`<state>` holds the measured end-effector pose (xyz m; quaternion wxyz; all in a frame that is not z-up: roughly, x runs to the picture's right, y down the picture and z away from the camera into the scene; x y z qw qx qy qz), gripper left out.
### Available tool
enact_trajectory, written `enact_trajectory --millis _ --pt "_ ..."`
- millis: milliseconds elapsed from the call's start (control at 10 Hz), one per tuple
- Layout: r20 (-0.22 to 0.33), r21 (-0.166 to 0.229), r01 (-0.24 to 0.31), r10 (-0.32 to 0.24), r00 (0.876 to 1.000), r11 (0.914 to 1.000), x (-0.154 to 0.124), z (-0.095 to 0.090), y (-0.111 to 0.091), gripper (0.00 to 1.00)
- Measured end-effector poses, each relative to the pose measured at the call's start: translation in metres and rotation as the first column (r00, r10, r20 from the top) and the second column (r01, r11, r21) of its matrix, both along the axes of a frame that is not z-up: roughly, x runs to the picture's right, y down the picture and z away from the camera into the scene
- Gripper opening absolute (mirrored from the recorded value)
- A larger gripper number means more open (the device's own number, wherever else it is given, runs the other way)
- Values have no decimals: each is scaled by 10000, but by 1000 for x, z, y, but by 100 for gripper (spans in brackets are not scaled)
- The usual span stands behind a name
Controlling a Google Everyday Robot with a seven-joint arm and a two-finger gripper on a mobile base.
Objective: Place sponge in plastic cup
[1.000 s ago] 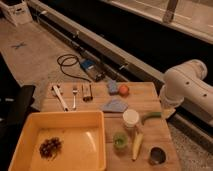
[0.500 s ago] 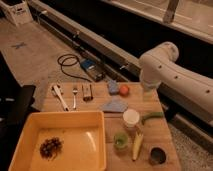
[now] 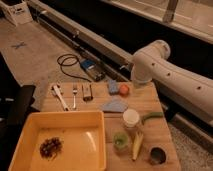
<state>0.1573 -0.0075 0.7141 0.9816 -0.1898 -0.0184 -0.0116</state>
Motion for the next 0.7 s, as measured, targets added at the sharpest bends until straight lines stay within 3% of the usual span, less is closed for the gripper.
enact_trajectory --millis 300,700 --pt "-187 111 -243 245 9995 9996 3 6 0 65" --pt "-371 347 -1247 1260 9913 9916 -11 54 -19 65"
